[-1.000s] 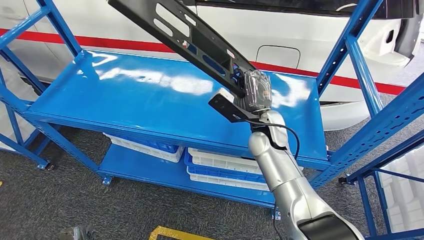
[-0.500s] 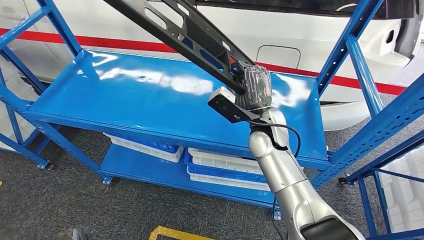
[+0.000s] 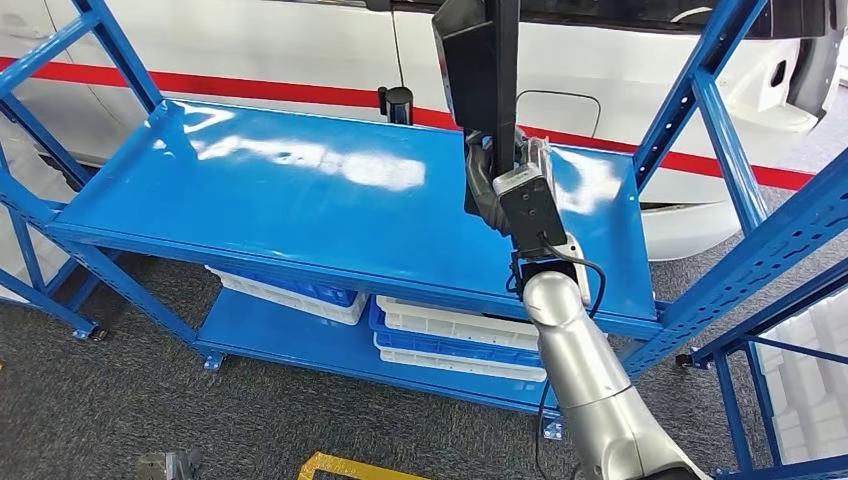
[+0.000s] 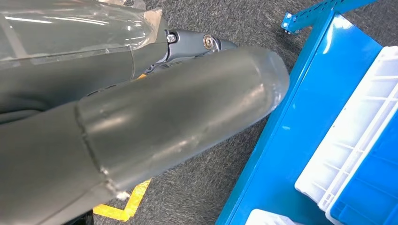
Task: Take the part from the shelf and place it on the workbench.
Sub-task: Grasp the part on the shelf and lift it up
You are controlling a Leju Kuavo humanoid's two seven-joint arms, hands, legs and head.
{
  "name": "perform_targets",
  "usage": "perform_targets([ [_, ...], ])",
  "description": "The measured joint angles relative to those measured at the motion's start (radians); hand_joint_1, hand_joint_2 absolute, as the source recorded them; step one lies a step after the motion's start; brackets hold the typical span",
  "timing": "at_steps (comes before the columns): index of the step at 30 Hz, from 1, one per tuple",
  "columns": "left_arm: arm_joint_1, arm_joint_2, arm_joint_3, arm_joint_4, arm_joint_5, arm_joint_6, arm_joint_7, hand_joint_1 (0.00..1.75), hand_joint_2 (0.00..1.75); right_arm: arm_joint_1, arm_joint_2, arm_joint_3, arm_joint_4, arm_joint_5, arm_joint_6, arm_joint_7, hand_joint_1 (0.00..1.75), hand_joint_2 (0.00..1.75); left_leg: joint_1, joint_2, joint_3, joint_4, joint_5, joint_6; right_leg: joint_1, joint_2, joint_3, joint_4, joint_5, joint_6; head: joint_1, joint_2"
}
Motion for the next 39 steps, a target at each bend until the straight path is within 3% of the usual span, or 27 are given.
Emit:
perform_targets([
  [3,-0.001,-0.006,-0.01,0.0,0.0,0.002,-0.006,0.0,0.0,-0.003,-0.008,0.001,-0.026,-0.004,0.003,0.008,1.57,1.75,0.004,0.004,0.007,-0.015,0.015,0.013,0.001,-0.001,-0.01,0.019,-0.012,0.007,0.0,0.0],
  [4,-0.002,-0.009,-0.013,0.0,0.0,0.003,-0.007,0.0,0.0,-0.004,-0.011,0.002,-0.033,-0.006,0.002,0.009,1.57,1.75,0.007,0.005,0.009,-0.021,0.019,0.017,0.002,-0.002,-0.028,0.057,-0.034,0.005,0.001,0.0],
  [7,-0.003,-0.016,-0.019,0.0,0.004,0.009,-0.005,0.0,0.0,-0.005,-0.023,0.01,-0.041,-0.012,-0.002,0.016,1.57,1.75,0.009,0.008,0.009,-0.024,0.022,0.02,-0.003,-0.003,-0.114,0.261,-0.123,0.002,0.003,0.0],
  [8,-0.003,-0.017,-0.019,0.0,0.008,0.01,-0.003,0.0,0.0,-0.004,-0.026,0.015,-0.041,-0.016,-0.003,0.019,1.57,1.75,0.01,0.009,0.009,-0.024,0.022,0.019,-0.006,-0.003,-0.131,0.304,-0.135,0.007,0.003,0.0],
  [9,-0.003,-0.017,-0.019,0.0,0.013,0.009,0.0,0.0,0.0,-0.005,-0.028,0.02,-0.04,-0.02,-0.004,0.022,1.57,1.75,0.011,0.009,0.008,-0.023,0.022,0.019,-0.009,-0.003,-0.126,0.306,-0.13,0.016,0.003,0.0],
  [11,-0.003,-0.015,-0.019,0.0,0.024,0.002,0.004,0.0,0.0,-0.013,-0.029,0.029,-0.035,-0.028,-0.006,0.025,1.57,1.75,0.014,0.009,0.007,-0.019,0.021,0.012,-0.019,-0.007,-0.06,0.192,-0.086,0.037,0.003,0.0],
  [13,-0.002,-0.009,-0.019,0.0,0.032,-0.006,0.004,0.0,0.0,-0.026,-0.028,0.038,-0.028,-0.037,-0.008,0.024,1.57,1.75,0.016,0.008,0.002,-0.009,0.017,-0.001,-0.021,-0.009,0.017,0.066,-0.051,0.043,0.003,0.0],
  [15,0.001,-0.001,-0.019,0.0,0.036,-0.012,0.004,0.0,0.0,-0.036,-0.025,0.045,-0.02,-0.043,-0.011,0.022,1.57,1.75,0.014,0.006,-0.004,0.001,0.015,-0.017,-0.016,-0.005,0.036,0.03,-0.048,0.033,0.003,0.0],
  [18,0.006,0.007,-0.019,0.0,0.042,-0.017,0.003,0.0,0.0,-0.047,-0.019,0.051,-0.008,-0.048,-0.016,0.019,1.57,1.75,0.02,0.005,-0.015,0.019,0.001,-0.034,-0.02,-0.003,0.027,0.029,-0.045,0.009,0.001,0.0],
  [19,0.009,0.011,-0.019,0.0,0.044,-0.019,0.003,0.0,0.0,-0.052,-0.016,0.052,-0.003,-0.05,-0.016,0.017,1.57,1.75,0.022,0.005,-0.028,0.047,-0.022,-0.038,-0.023,-0.003,0.026,0.028,-0.042,-0.001,0.0,0.0],
  [21,0.014,0.019,-0.019,0.0,0.049,-0.027,0.001,0.0,0.0,-0.063,-0.008,0.057,0.01,-0.058,-0.019,0.012,1.57,1.75,0.024,0.006,-0.077,0.166,-0.098,-0.046,-0.02,-0.004,0.02,0.027,-0.036,-0.016,-0.002,0.0],
  [23,0.02,0.03,-0.019,0.001,0.057,-0.043,-0.004,0.0,0.0,-0.07,0.0,0.062,0.03,-0.068,-0.021,0.006,1.57,1.75,0.024,0.006,-0.125,0.287,-0.15,-0.051,-0.014,-0.004,0.014,0.028,-0.032,-0.023,-0.002,0.0],
  [24,0.025,0.036,-0.019,0.001,0.062,-0.051,-0.006,0.0,0.0,-0.071,0.004,0.064,0.041,-0.073,-0.023,0.002,1.57,1.75,0.024,0.006,-0.128,0.304,-0.147,-0.051,-0.012,-0.005,0.012,0.029,-0.03,-0.024,-0.002,0.0],
  [25,0.03,0.041,-0.019,0.002,0.068,-0.058,-0.008,0.0,0.0,-0.071,0.007,0.066,0.05,-0.078,-0.024,-0.002,1.57,1.75,0.024,0.006,-0.109,0.278,-0.126,-0.049,-0.011,-0.005,0.011,0.029,-0.029,-0.024,-0.002,0.0],
  [28,0.039,0.057,-0.019,0.002,0.076,-0.071,-0.011,0.0,0.0,-0.082,0.017,0.068,0.07,-0.089,-0.029,-0.011,1.57,1.75,0.022,0.005,0.008,0.076,-0.046,-0.039,-0.006,-0.004,0.009,0.03,-0.025,-0.018,-0.002,0.0],
  [30,0.043,0.064,-0.019,0.002,0.079,-0.074,-0.011,0.0,0.0,-0.092,0.023,0.069,0.08,-0.092,-0.032,-0.012,1.57,1.75,0.016,0.003,0.038,0.016,-0.034,-0.033,-0.003,-0.005,0.006,0.029,-0.018,-0.008,-0.001,0.0],
  [32,0.047,0.067,-0.019,0.003,0.08,-0.074,-0.011,0.0,0.0,-0.097,0.025,0.07,0.088,-0.093,-0.034,-0.012,1.57,1.75,0.014,0.004,0.033,0.009,-0.024,-0.023,-0.001,-0.006,0.002,0.027,-0.013,0.004,-0.001,0.0],
  [34,0.047,0.07,-0.019,0.003,0.082,-0.078,-0.011,0.0,0.0,-0.102,0.025,0.071,0.097,-0.097,-0.035,-0.014,1.57,1.75,0.016,0.008,0.025,0.0,-0.009,-0.006,0.002,-0.007,-0.019,0.06,-0.04,0.007,0.001,0.0],
  [37,0.049,0.075,-0.019,0.003,0.089,-0.084,-0.011,0.0,0.0,-0.108,0.024,0.074,0.112,-0.11,-0.035,-0.025,1.57,1.75,0.015,0.012,0.001,-0.004,0.013,0.009,0.001,-0.007,-0.088,0.241,-0.144,-0.005,0.005,0.0],
  [39,0.051,0.078,-0.019,0.004,0.095,-0.087,-0.011,0.0,0.0,-0.109,0.023,0.077,0.128,-0.119,-0.037,-0.033,1.57,1.75,0.014,0.013,-0.016,-0.003,0.026,0.009,0.0,-0.007,-0.101,0.32,-0.177,0.001,0.005,0.0],
])
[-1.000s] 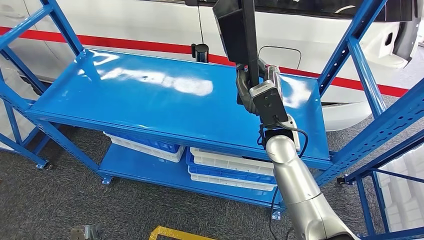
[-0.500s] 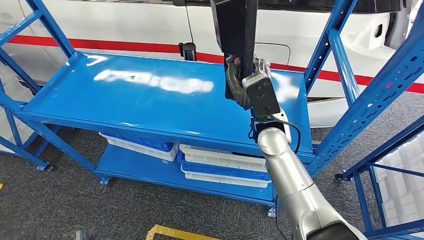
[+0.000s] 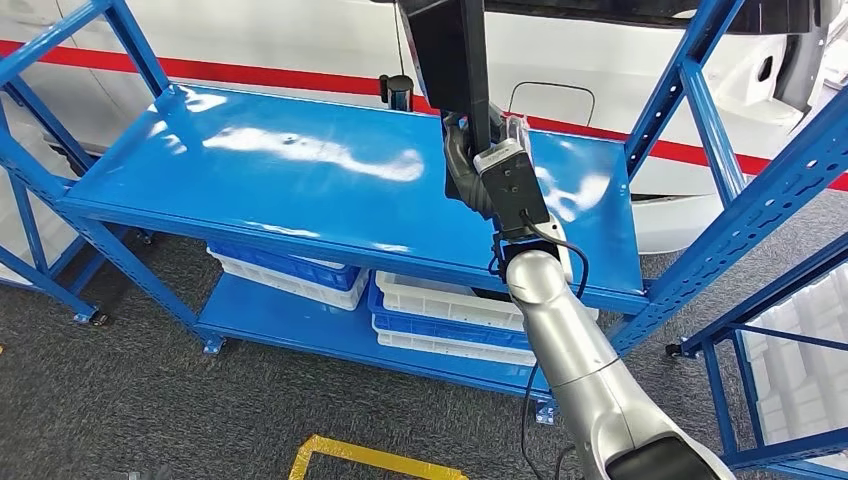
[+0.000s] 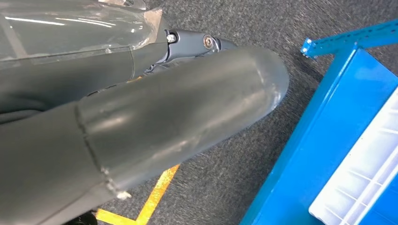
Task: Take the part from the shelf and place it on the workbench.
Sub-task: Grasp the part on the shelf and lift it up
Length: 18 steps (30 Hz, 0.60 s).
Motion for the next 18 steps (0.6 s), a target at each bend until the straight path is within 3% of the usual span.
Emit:
perform_targets([
  [1,0.0,0.002,0.0,0.0,0.004,-0.001,0.0,0.0,0.0,-0.002,0.0,0.001,0.008,-0.004,-0.001,-0.004,1.57,1.75,0.0,0.0,-0.008,0.001,0.006,-0.002,-0.001,0.0,0.022,-0.018,0.006,0.007,0.0,0.0],
  [3,0.0,0.004,0.0,0.0,0.008,-0.001,0.0,0.0,0.0,-0.009,0.002,0.003,0.019,-0.009,-0.002,-0.01,1.57,1.75,0.0,-0.001,-0.02,0.003,0.017,-0.008,-0.002,-0.001,0.114,-0.156,0.043,0.018,0.0,0.0],
  [5,0.0,0.006,0.0,0.0,0.012,0.0,0.001,0.0,0.0,-0.02,0.008,0.005,0.026,-0.012,-0.002,-0.012,1.57,1.75,-0.002,-0.001,-0.031,0.007,0.027,-0.018,0.002,-0.001,0.187,-0.275,0.071,0.015,-0.001,0.0],
  [6,0.0,0.007,0.0,0.0,0.014,0.001,0.001,0.0,0.0,-0.025,0.012,0.006,0.03,-0.014,-0.002,-0.013,1.57,1.75,-0.003,-0.001,-0.035,0.009,0.031,-0.024,0.005,-0.001,0.199,-0.299,0.076,0.011,-0.001,0.0],
  [9,0.006,0.011,0.0,0.001,0.024,0.006,0.002,0.0,0.0,-0.034,0.026,0.011,0.038,-0.025,-0.002,-0.013,1.57,1.75,-0.001,-0.003,-0.046,0.017,0.035,-0.042,0.0,0.0,0.184,-0.305,0.092,-0.008,-0.001,0.0],
  [10,0.009,0.013,0.0,0.002,0.027,0.007,0.002,0.0,0.0,-0.036,0.032,0.013,0.04,-0.03,-0.003,-0.013,1.57,1.75,0.001,-0.004,-0.055,0.035,0.012,-0.049,-0.005,-0.001,0.178,-0.307,0.1,-0.019,-0.002,0.0],
  [12,0.016,0.017,0.0,0.003,0.034,0.007,0.001,0.0,0.0,-0.039,0.042,0.014,0.042,-0.039,-0.005,-0.013,1.57,1.75,0.006,-0.006,-0.09,0.131,-0.077,-0.06,-0.009,-0.003,0.164,-0.308,0.118,-0.036,-0.004,0.0],
  [14,0.02,0.02,0.0,0.003,0.04,0.004,0.0,0.0,0.0,-0.039,0.046,0.014,0.042,-0.045,-0.009,-0.014,1.57,1.75,0.009,-0.006,-0.127,0.263,-0.15,-0.07,-0.008,-0.004,0.145,-0.307,0.134,-0.039,-0.005,0.0],
  [15,0.023,0.02,0.0,0.004,0.042,0.001,0.0,0.0,0.0,-0.038,0.047,0.014,0.042,-0.048,-0.011,-0.014,1.57,1.75,0.011,-0.006,-0.132,0.302,-0.159,-0.074,-0.007,-0.005,0.135,-0.306,0.141,-0.038,-0.005,0.0],
  [16,0.025,0.021,0.0,0.004,0.044,-0.002,0.0,0.0,0.0,-0.038,0.047,0.014,0.042,-0.05,-0.013,-0.014,1.57,1.75,0.014,-0.006,-0.118,0.306,-0.148,-0.077,-0.008,-0.005,0.126,-0.305,0.148,-0.035,-0.005,0.0],
  [18,0.028,0.022,0.0,0.004,0.047,-0.006,0.0,0.0,0.0,-0.037,0.048,0.014,0.041,-0.053,-0.013,-0.014,1.57,1.75,0.022,-0.006,-0.034,0.204,-0.098,-0.081,-0.009,-0.005,0.11,-0.3,0.159,-0.028,-0.005,0.0],
])
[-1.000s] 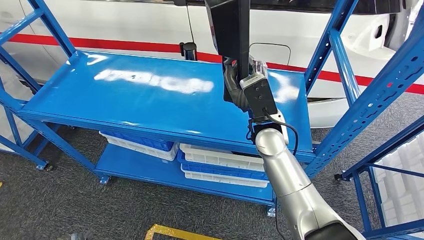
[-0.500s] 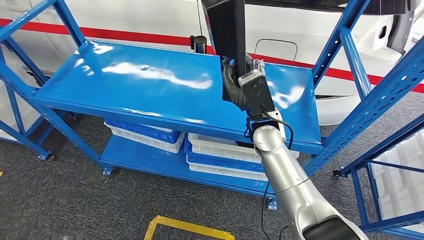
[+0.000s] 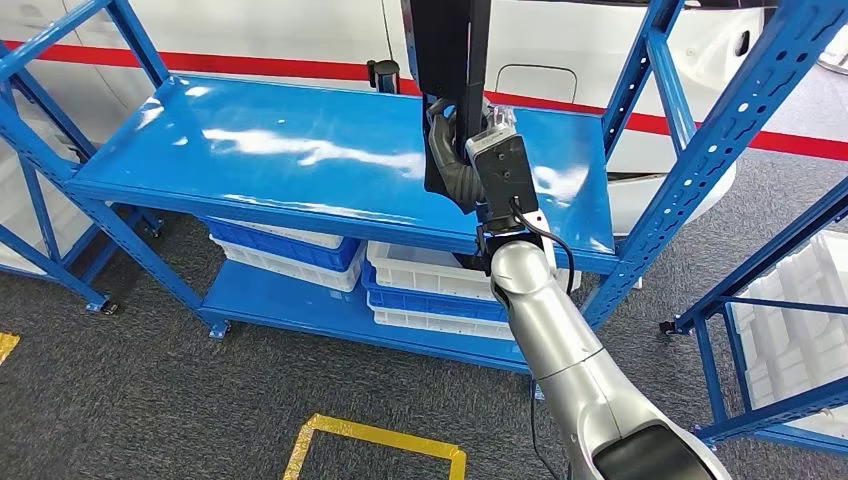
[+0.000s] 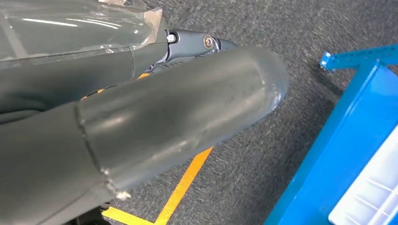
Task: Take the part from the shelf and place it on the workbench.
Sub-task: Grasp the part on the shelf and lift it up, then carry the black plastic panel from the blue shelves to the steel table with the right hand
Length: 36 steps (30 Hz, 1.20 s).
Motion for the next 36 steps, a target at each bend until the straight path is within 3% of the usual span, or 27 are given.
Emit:
perform_targets([
  [2,0.0,0.001,0.0,0.0,0.003,-0.001,0.0,0.0,0.0,-0.001,0.003,0.0,-0.004,-0.002,0.0,0.0,1.57,1.75,0.001,-0.003,0.091,-0.133,0.019,0.001,0.003,0.001,-0.013,0.007,0.009,0.011,0.0,0.0],
  [4,0.002,0.002,0.0,0.0,0.005,-0.002,0.0,0.0,0.0,-0.003,0.005,0.0,-0.008,-0.003,0.0,0.0,1.57,1.75,-0.006,-0.007,0.114,-0.182,0.015,0.011,0.006,0.001,-0.021,0.009,0.021,0.028,0.001,0.0],
  [6,0.004,0.002,0.0,0.0,0.006,-0.002,0.0,0.0,0.0,-0.003,0.005,0.0,-0.009,-0.003,0.0,0.001,1.57,1.75,-0.011,-0.004,0.099,-0.186,0.029,0.034,0.006,0.001,-0.031,0.01,0.03,0.045,0.001,0.0],
  [7,0.005,0.002,0.0,0.0,0.006,-0.002,0.0,0.0,0.0,-0.004,0.003,0.0,-0.009,-0.003,0.0,0.001,1.57,1.75,-0.013,-0.002,0.089,-0.189,0.04,0.049,0.006,0.001,-0.044,0.022,0.017,0.046,0.002,0.0],
  [9,0.005,0.004,0.0,0.0,0.006,-0.003,0.0,0.0,0.0,-0.004,0.001,0.0,-0.01,-0.004,0.0,0.001,1.57,1.75,-0.015,0.004,0.063,-0.193,0.065,0.074,0.005,0.002,-0.083,0.105,-0.053,0.034,0.007,0.0],
  [11,0.006,0.005,0.0,0.0,0.006,-0.003,0.0,0.0,0.0,-0.002,-0.001,0.0,-0.01,-0.004,0.0,0.001,1.57,1.75,-0.02,0.005,0.033,-0.192,0.088,0.082,0.006,0.002,-0.121,0.241,-0.132,0.025,0.011,0.0],
  [12,0.006,0.005,0.0,0.0,0.006,-0.003,0.0,0.0,0.0,-0.001,-0.003,0.0,-0.01,-0.004,0.0,0.001,1.57,1.75,-0.022,0.006,0.018,-0.191,0.1,0.083,0.006,0.002,-0.127,0.293,-0.15,0.028,0.011,0.0],
  [13,0.007,0.005,0.0,0.0,0.007,-0.004,0.0,0.0,0.0,0.0,-0.004,0.0,-0.01,-0.004,0.0,0.001,1.57,1.75,-0.024,0.006,0.003,-0.191,0.111,0.082,0.007,0.002,-0.116,0.313,-0.15,0.034,0.011,0.0],
  [14,0.007,0.005,0.0,0.0,0.008,-0.005,0.0,0.0,0.0,0.001,-0.005,0.0,-0.01,-0.005,0.0,0.001,1.57,1.75,-0.025,0.006,-0.01,-0.191,0.122,0.081,0.007,0.002,-0.087,0.296,-0.135,0.041,0.011,0.0],
  [15,0.008,0.005,0.0,0.0,0.009,-0.007,0.0,0.0,0.0,0.001,-0.005,0.0,-0.01,-0.006,0.0,0.001,1.57,1.75,-0.026,0.006,-0.022,-0.19,0.133,0.079,0.009,0.002,-0.04,0.241,-0.116,0.045,0.011,0.0],
  [17,0.012,0.005,0.0,-0.001,0.012,-0.008,0.0,0.0,0.0,-0.001,-0.002,0.0,-0.011,-0.008,0.001,0.001,1.57,1.75,-0.029,0.006,-0.041,-0.189,0.154,0.071,0.015,0.002,0.07,0.085,-0.106,0.038,0.011,0.0],
  [18,0.015,0.004,0.0,-0.002,0.013,-0.008,0.0,0.0,0.0,-0.003,0.0,0.0,-0.012,-0.009,0.001,0.001,1.57,1.75,-0.03,0.006,-0.047,-0.19,0.164,0.066,0.019,0.002,0.105,0.026,-0.111,0.031,0.01,0.0],
  [20,0.023,0.004,0.0,-0.006,0.013,-0.008,0.0,0.0,0.0,-0.007,0.004,0.0,-0.012,-0.01,0.002,0.001,1.57,1.75,-0.028,0.008,-0.051,-0.195,0.184,0.054,0.029,0.002,0.12,-0.017,-0.116,0.019,0.009,0.0],
  [24,0.03,0.004,0.0,-0.01,0.014,-0.008,0.0,0.0,0.0,-0.009,0.005,0.0,-0.012,-0.011,0.004,0.001,1.57,1.75,-0.024,0.01,-0.05,-0.201,0.196,0.044,0.035,0.002,0.11,-0.012,-0.108,0.01,0.008,0.0],
  [25,0.035,0.004,0.0,-0.016,0.012,-0.007,0.0,0.0,0.0,-0.011,0.006,0.0,-0.012,-0.01,0.005,0.001,1.57,1.75,-0.023,0.008,-0.062,-0.171,0.159,0.039,0.028,0.001,0.103,-0.017,-0.093,0.001,0.006,0.0],
  [28,0.048,-0.01,0.0,-0.044,-0.006,0.006,0.0,0.0,0.0,-0.002,0.0,-0.005,-0.013,-0.008,-0.003,0.001,1.57,1.75,-0.009,0.001,-0.112,0.073,-0.003,0.01,0.009,-0.003,0.038,-0.027,-0.015,-0.019,0.0,0.0],
  [29,0.044,-0.019,0.0,-0.049,-0.012,0.01,0.0,0.0,0.0,0.006,-0.006,-0.009,-0.016,-0.008,-0.007,0.001,1.57,1.75,-0.004,0.0,-0.099,0.111,-0.004,0.003,0.009,-0.003,0.016,-0.024,0.002,-0.015,0.0,0.0],
  [31,0.027,-0.036,-0.003,-0.054,-0.022,0.012,0.0,0.0,0.0,0.023,-0.023,-0.021,-0.035,-0.008,-0.008,0.006,1.57,1.75,0.005,0.0,-0.006,0.019,0.035,-0.002,0.006,-0.004,-0.014,-0.016,0.021,-0.002,-0.001,0.0],
  [33,-0.001,-0.056,-0.011,-0.056,-0.027,0.016,0.0,0.0,0.0,0.04,-0.048,-0.036,-0.076,-0.01,-0.005,0.02,1.57,1.75,0.005,-0.006,0.099,-0.121,0.019,0.001,0.008,-0.008,-0.038,-0.004,0.037,0.013,0.0,0.0],
  [34,-0.015,-0.067,-0.016,-0.057,-0.03,0.019,0.0,0.0,0.0,0.048,-0.062,-0.043,-0.1,-0.011,-0.002,0.029,1.57,1.75,0.001,-0.009,0.126,-0.167,0.005,0.008,0.01,-0.011,-0.046,0.0,0.046,0.022,0.001,0.0],
  [36,-0.034,-0.085,-0.023,-0.057,-0.034,0.025,0.0,0.0,0.0,0.065,-0.087,-0.056,-0.136,-0.011,0.003,0.04,1.57,1.75,-0.009,-0.008,0.121,-0.193,0.005,0.033,0.009,-0.014,-0.059,-0.002,0.067,0.039,0.003,0.0],
])
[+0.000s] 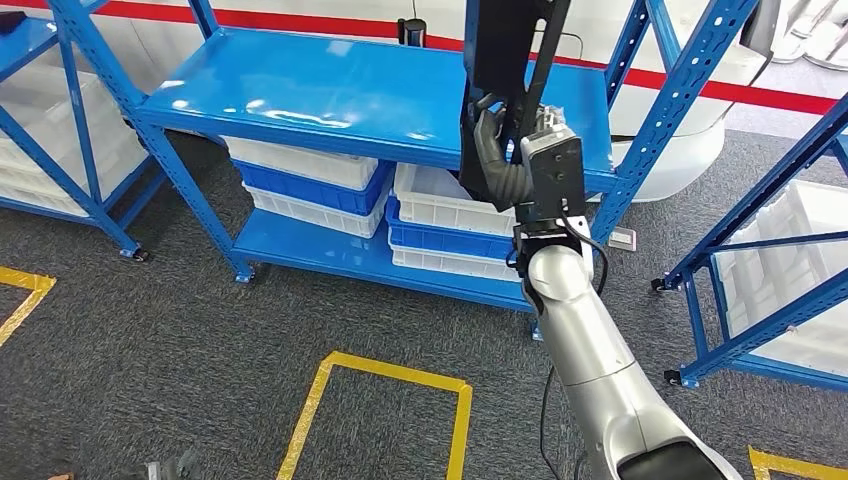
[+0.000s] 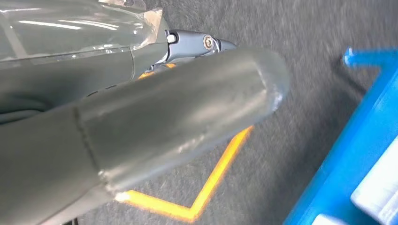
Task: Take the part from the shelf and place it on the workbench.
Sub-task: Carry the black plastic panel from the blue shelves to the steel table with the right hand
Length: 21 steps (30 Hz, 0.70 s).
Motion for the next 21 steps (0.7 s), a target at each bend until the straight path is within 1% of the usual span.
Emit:
perform_targets([
  [1,-0.005,-0.006,-0.002,0.0,-0.001,0.001,0.0,0.0,0.0,0.01,-0.012,-0.005,-0.012,0.0,0.002,0.003,1.57,1.75,-0.003,0.004,-0.009,-0.002,0.011,0.014,-0.002,0.002,-0.008,0.004,-0.001,0.005,0.0,0.0],
  [2,-0.009,-0.012,-0.004,0.0,-0.002,0.002,0.0,0.0,0.0,0.02,-0.022,-0.009,-0.021,0.0,0.004,0.006,1.57,1.75,-0.004,0.009,-0.019,-0.004,0.024,0.029,-0.004,0.005,-0.021,0.021,-0.021,0.004,0.001,0.0],
  [3,-0.012,-0.017,-0.006,0.0,-0.002,0.002,0.0,0.0,0.0,0.028,-0.03,-0.013,-0.03,0.0,0.006,0.009,1.57,1.75,-0.004,0.014,-0.032,-0.006,0.038,0.041,-0.005,0.007,-0.04,0.06,-0.058,-0.001,0.003,0.0],
  [4,-0.015,-0.02,-0.007,0.0,-0.002,0.001,0.0,0.0,0.0,0.034,-0.038,-0.016,-0.037,0.001,0.008,0.011,1.57,1.75,-0.006,0.017,-0.045,-0.006,0.051,0.048,-0.007,0.009,-0.06,0.119,-0.107,-0.009,0.005,0.0],
  [5,-0.017,-0.023,-0.008,-0.001,-0.002,-0.001,0.0,0.0,0.0,0.037,-0.044,-0.018,-0.043,0.002,0.008,0.013,1.57,1.75,-0.007,0.019,-0.062,-0.005,0.064,0.052,-0.007,0.01,-0.079,0.187,-0.151,-0.014,0.007,0.0],
  [6,-0.017,-0.025,-0.008,-0.001,-0.002,-0.002,0.0,0.0,0.0,0.04,-0.049,-0.019,-0.048,0.002,0.008,0.014,1.57,1.75,-0.008,0.021,-0.08,-0.005,0.077,0.052,-0.008,0.01,-0.09,0.251,-0.18,-0.013,0.008,0.0],
  [7,-0.018,-0.027,-0.01,-0.001,-0.002,-0.004,0.0,0.0,0.0,0.044,-0.053,-0.02,-0.052,0.003,0.008,0.015,1.57,1.75,-0.009,0.022,-0.097,-0.004,0.09,0.052,-0.008,0.011,-0.088,0.294,-0.187,-0.006,0.008,0.0],
  [8,-0.019,-0.03,-0.011,-0.001,-0.002,-0.005,0.0,0.0,0.0,0.049,-0.058,-0.021,-0.056,0.003,0.008,0.015,1.57,1.75,-0.01,0.023,-0.114,-0.003,0.103,0.05,-0.008,0.011,-0.069,0.304,-0.176,0.004,0.009,0.0],
  [9,-0.021,-0.033,-0.014,-0.001,-0.003,-0.005,0.0,0.0,0.0,0.053,-0.063,-0.021,-0.06,0.003,0.008,0.016,1.57,1.75,-0.01,0.023,-0.13,-0.003,0.116,0.047,-0.008,0.011,-0.033,0.28,-0.156,0.014,0.009,0.0],
  [10,-0.022,-0.037,-0.016,-0.001,-0.003,-0.005,0.0,0.0,0.0,0.057,-0.067,-0.022,-0.065,0.003,0.008,0.016,1.57,1.75,-0.01,0.023,-0.144,-0.001,0.128,0.044,-0.008,0.011,0.019,0.224,-0.14,0.02,0.009,0.0],
  [11,-0.024,-0.04,-0.018,-0.002,-0.004,-0.005,0.0,0.0,0.0,0.059,-0.069,-0.023,-0.072,0.003,0.008,0.016,1.57,1.75,-0.011,0.023,-0.156,0.001,0.138,0.039,-0.006,0.011,0.08,0.146,-0.141,0.02,0.009,0.0],
  [12,-0.026,-0.042,-0.02,-0.002,-0.004,-0.004,0.0,0.0,0.0,0.06,-0.071,-0.024,-0.079,0.004,0.008,0.016,1.57,1.75,-0.012,0.023,-0.164,0.002,0.148,0.033,-0.003,0.012,0.13,0.073,-0.153,0.014,0.009,0.0],
  [13,-0.029,-0.043,-0.02,-0.003,-0.004,-0.004,0.0,0.0,0.0,0.06,-0.072,-0.025,-0.085,0.005,0.008,0.016,1.57,1.75,-0.013,0.024,-0.169,0.002,0.158,0.027,0.001,0.013,0.161,0.021,-0.168,0.008,0.008,0.0],
  [14,-0.031,-0.045,-0.02,-0.003,-0.004,-0.004,0.0,0.0,0.0,0.061,-0.074,-0.026,-0.09,0.006,0.008,0.016,1.57,1.75,-0.013,0.024,-0.171,0.001,0.167,0.02,0.005,0.015,0.173,-0.007,-0.178,0.001,0.008,0.0],
  [15,-0.033,-0.046,-0.021,-0.004,-0.005,-0.004,0.0,0.0,0.0,0.062,-0.076,-0.027,-0.092,0.007,0.008,0.016,1.57,1.75,-0.012,0.024,-0.172,-0.002,0.177,0.014,0.006,0.015,0.168,-0.012,-0.176,-0.005,0.007,0.0],
  [16,-0.034,-0.047,-0.021,-0.004,-0.005,-0.004,0.0,0.0,0.0,0.062,-0.077,-0.028,-0.093,0.008,0.008,0.016,1.57,1.75,-0.01,0.023,-0.176,-0.001,0.176,0.008,0.002,0.014,0.162,-0.012,-0.168,-0.012,0.007,0.0],
  [17,-0.034,-0.047,-0.021,-0.004,-0.005,-0.004,0.0,0.0,0.0,0.063,-0.078,-0.029,-0.094,0.008,0.008,0.016,1.57,1.75,-0.008,0.021,-0.185,0.012,0.155,0.003,-0.002,0.013,0.157,-0.011,-0.158,-0.022,0.005,0.0],
  [18,-0.034,-0.047,-0.021,-0.004,-0.005,-0.004,0.0,0.0,0.0,0.065,-0.079,-0.029,-0.096,0.009,0.008,0.017,1.57,1.75,-0.006,0.019,-0.197,0.044,0.117,-0.001,-0.006,0.012,0.149,-0.012,-0.146,-0.032,0.003,0.0],
  [19,-0.035,-0.047,-0.021,-0.004,-0.005,-0.004,0.0,0.0,0.0,0.067,-0.079,-0.029,-0.099,0.01,0.007,0.017,1.57,1.75,-0.004,0.018,-0.213,0.097,0.063,-0.005,-0.008,0.011,0.141,-0.012,-0.134,-0.04,0.001,0.0],
  [20,-0.036,-0.047,-0.022,-0.004,-0.006,-0.004,0.0,0.0,0.0,0.069,-0.08,-0.029,-0.101,0.01,0.007,0.017,1.57,1.75,-0.004,0.017,-0.229,0.164,0.011,-0.009,-0.006,0.011,0.129,-0.011,-0.123,-0.045,-0.002,0.0],
  [21,-0.036,-0.048,-0.022,-0.004,-0.006,-0.004,0.0,0.0,0.0,0.071,-0.08,-0.029,-0.103,0.01,0.007,0.018,1.57,1.75,-0.004,0.017,-0.241,0.231,-0.023,-0.013,-0.004,0.011,0.117,-0.01,-0.113,-0.047,-0.003,0.0],
])
